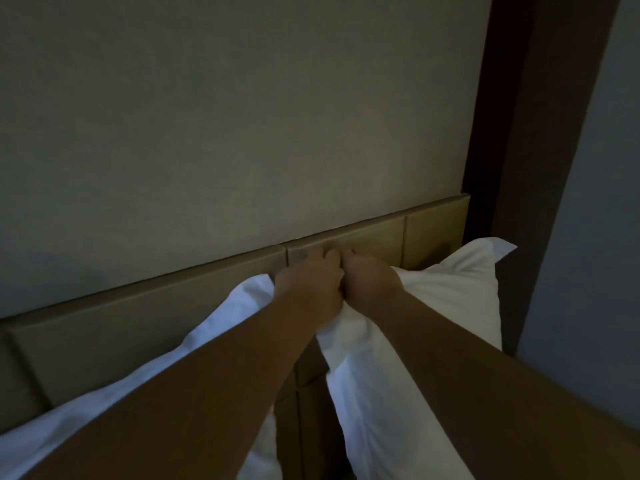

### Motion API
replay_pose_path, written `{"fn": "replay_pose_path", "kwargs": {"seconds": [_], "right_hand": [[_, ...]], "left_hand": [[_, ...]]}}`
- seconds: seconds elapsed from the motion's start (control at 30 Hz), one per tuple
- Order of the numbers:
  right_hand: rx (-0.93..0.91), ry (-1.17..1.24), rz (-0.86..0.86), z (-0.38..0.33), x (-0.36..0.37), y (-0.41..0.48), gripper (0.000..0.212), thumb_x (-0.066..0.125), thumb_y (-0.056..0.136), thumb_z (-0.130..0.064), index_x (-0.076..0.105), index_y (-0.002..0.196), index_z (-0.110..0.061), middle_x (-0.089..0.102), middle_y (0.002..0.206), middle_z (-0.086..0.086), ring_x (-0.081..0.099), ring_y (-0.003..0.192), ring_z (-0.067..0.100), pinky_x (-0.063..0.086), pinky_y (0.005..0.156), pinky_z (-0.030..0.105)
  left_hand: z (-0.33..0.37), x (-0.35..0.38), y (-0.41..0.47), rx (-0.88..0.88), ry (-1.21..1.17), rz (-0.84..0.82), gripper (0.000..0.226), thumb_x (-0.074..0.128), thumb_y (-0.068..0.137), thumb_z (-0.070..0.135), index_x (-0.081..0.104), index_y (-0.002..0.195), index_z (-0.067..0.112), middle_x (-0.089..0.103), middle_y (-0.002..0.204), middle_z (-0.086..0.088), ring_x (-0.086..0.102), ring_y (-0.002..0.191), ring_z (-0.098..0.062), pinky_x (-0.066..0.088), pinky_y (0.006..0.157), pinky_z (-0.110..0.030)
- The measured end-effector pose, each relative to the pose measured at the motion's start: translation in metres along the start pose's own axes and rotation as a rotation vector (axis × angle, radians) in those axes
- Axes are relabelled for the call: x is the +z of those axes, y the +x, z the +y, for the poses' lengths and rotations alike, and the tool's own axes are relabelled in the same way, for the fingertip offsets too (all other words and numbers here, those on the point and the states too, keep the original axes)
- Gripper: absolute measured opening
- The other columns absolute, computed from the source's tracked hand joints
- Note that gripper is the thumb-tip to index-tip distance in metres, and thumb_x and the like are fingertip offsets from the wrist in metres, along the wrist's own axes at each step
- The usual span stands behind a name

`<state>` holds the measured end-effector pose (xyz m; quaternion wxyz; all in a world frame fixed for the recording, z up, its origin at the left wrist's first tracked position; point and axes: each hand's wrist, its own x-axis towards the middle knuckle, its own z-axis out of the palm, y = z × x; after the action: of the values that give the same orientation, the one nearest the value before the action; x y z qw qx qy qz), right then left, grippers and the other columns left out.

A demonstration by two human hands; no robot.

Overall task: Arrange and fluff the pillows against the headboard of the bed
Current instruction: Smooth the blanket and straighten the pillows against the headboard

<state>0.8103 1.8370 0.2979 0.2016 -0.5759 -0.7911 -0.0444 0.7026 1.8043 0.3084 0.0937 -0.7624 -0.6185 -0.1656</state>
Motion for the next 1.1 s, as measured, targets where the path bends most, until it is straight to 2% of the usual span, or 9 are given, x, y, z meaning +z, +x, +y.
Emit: {"fn": "replay_pose_path", "kwargs": {"seconds": [0.17,0.3,0.37,0.47,0.63,0.73,0.83,0.97,1.1], "right_hand": [[-0.065,0.03,-0.007,-0.083,-0.027,-0.053,0.042,0.056,0.089,-0.013,0.046,0.13,-0.009,0.06,0.124,0.012,0.058,0.112,0.028,0.05,0.092,0.037],[-0.11,0.1,-0.021,-0.167,-0.033,-0.111,0.039,0.054,0.087,-0.011,0.05,0.126,-0.012,0.055,0.126,0.009,0.057,0.112,0.027,0.051,0.091,0.041],[-0.137,0.103,-0.053,-0.21,-0.03,-0.143,0.034,0.053,0.088,-0.012,0.05,0.122,-0.011,0.053,0.125,0.009,0.056,0.113,0.027,0.049,0.093,0.038],[-0.136,0.137,-0.089,-0.264,-0.022,-0.187,0.039,0.057,0.088,-0.013,0.05,0.126,-0.013,0.054,0.126,0.009,0.057,0.112,0.027,0.05,0.094,0.039],[-0.158,0.088,-0.119,-0.338,-0.004,-0.232,0.039,0.06,0.086,-0.019,0.049,0.123,-0.012,0.055,0.117,0.01,0.059,0.105,0.027,0.051,0.091,0.04],[-0.179,0.063,-0.123,-0.365,0.004,-0.242,0.027,0.056,0.09,-0.019,0.051,0.115,-0.011,0.057,0.112,0.01,0.061,0.099,0.026,0.052,0.088,0.038],[-0.166,0.079,-0.121,-0.379,0.012,-0.247,0.02,0.051,0.092,-0.017,0.052,0.111,-0.011,0.057,0.106,0.009,0.061,0.095,0.026,0.053,0.082,0.036],[-0.129,0.076,-0.157,-0.384,0.017,-0.253,0.033,0.049,0.09,-0.014,0.049,0.123,-0.014,0.055,0.117,0.008,0.058,0.105,0.025,0.052,0.09,0.037],[-0.098,0.087,-0.179,-0.389,0.024,-0.252,0.038,0.049,0.091,-0.014,0.045,0.129,-0.015,0.055,0.122,0.009,0.057,0.109,0.026,0.05,0.094,0.039]], "left_hand": [[-0.037,-0.051,-0.075,-0.045,0.076,-0.055,0.049,0.054,0.092,0.025,0.043,0.139,0.016,0.051,0.137,-0.007,0.051,0.123,-0.026,0.044,0.1,-0.035],[-0.078,-0.082,-0.162,-0.115,0.009,-0.086,0.042,0.049,0.091,0.023,0.048,0.132,0.015,0.053,0.127,-0.008,0.054,0.115,-0.028,0.048,0.095,-0.043],[-0.1,-0.095,-0.21,-0.137,0.019,-0.102,0.041,0.05,0.092,0.025,0.048,0.132,0.016,0.052,0.128,-0.005,0.053,0.117,-0.026,0.047,0.096,-0.04],[-0.13,-0.108,-0.276,-0.154,0.019,-0.111,0.041,0.053,0.093,0.026,0.047,0.132,0.019,0.051,0.129,-0.001,0.054,0.117,-0.022,0.047,0.092,-0.034],[-0.175,-0.113,-0.356,-0.112,0.039,-0.177,0.053,0.044,0.097,0.027,0.031,0.148,0.02,0.046,0.138,-0.003,0.055,0.12,-0.023,0.048,0.095,-0.036],[-0.196,-0.113,-0.38,-0.117,0.024,-0.208,0.052,0.042,0.097,0.023,0.031,0.148,0.019,0.044,0.144,-0.004,0.05,0.126,-0.023,0.045,0.101,-0.036],[-0.21,-0.113,-0.395,-0.136,0.035,-0.22,0.047,0.044,0.094,0.018,0.041,0.141,0.021,0.047,0.137,-0.003,0.053,0.121,-0.025,0.047,0.093,-0.036],[-0.221,-0.112,-0.411,-0.144,0.083,-0.21,0.037,0.038,0.098,0.02,0.043,0.135,0.018,0.044,0.141,-0.004,0.05,0.124,-0.026,0.044,0.094,-0.037],[-0.229,-0.11,-0.422,-0.168,0.064,-0.213,0.038,0.033,0.102,0.021,0.04,0.139,0.019,0.042,0.145,-0.004,0.047,0.128,-0.026,0.041,0.1,-0.037]]}}
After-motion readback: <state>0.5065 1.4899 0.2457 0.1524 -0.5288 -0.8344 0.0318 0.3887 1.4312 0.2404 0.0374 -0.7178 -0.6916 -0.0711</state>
